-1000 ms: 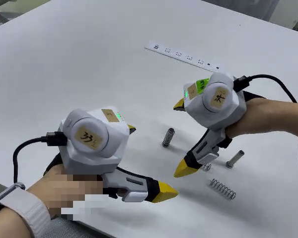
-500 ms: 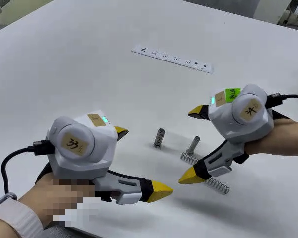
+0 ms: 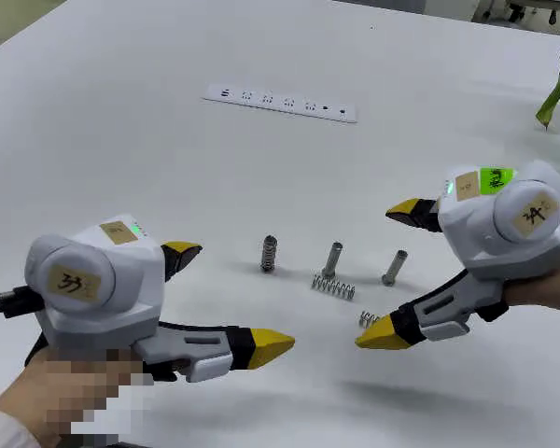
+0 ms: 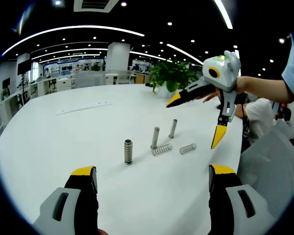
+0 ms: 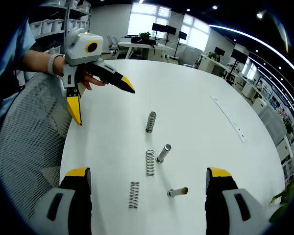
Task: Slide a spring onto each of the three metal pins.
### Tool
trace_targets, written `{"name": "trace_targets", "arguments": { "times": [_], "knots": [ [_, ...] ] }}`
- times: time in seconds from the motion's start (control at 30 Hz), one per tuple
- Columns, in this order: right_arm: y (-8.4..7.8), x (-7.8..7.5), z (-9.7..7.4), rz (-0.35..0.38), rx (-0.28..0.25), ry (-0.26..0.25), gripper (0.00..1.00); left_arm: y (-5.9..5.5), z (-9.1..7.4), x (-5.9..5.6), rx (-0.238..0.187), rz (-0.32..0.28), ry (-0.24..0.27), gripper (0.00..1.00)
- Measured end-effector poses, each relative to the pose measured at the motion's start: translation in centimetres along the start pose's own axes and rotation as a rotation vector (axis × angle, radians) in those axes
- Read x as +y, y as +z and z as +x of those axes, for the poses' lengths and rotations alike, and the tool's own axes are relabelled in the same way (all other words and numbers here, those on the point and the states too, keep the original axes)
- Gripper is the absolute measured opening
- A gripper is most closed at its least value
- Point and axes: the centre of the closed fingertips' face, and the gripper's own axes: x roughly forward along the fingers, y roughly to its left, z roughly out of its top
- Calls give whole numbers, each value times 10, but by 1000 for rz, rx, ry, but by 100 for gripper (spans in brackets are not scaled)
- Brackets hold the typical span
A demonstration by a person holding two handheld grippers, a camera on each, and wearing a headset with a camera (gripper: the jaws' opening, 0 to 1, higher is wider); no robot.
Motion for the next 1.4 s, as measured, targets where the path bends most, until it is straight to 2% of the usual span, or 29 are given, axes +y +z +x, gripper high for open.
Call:
{"name": "trace_targets", "arguments": {
  "times": [0.3,0.5,0.63,0.87,0.97,1.13,1.3,1.4],
  "knots": [
    [-22,9,-21,86,-21,-51,99,1,4,2,51,62,-21,96],
    [-43,17,-32,137,-11,-73,98,6,9,-6,78,110,-46,96],
    [-54,20,-39,161,-1,-92,98,6,11,-8,85,121,-53,95],
    [-70,23,-51,222,-5,-133,98,-1,9,-5,119,142,-62,95],
    [-75,25,-54,253,-7,-134,98,-4,7,-4,137,153,-65,95],
    [-81,27,-54,267,-8,-136,98,1,6,-15,160,237,-106,94],
    [-82,29,-52,275,-14,-133,97,12,12,-35,170,353,-190,83],
    [-82,29,-52,281,-21,-135,97,16,20,-44,186,370,-216,80]
  ]
}}
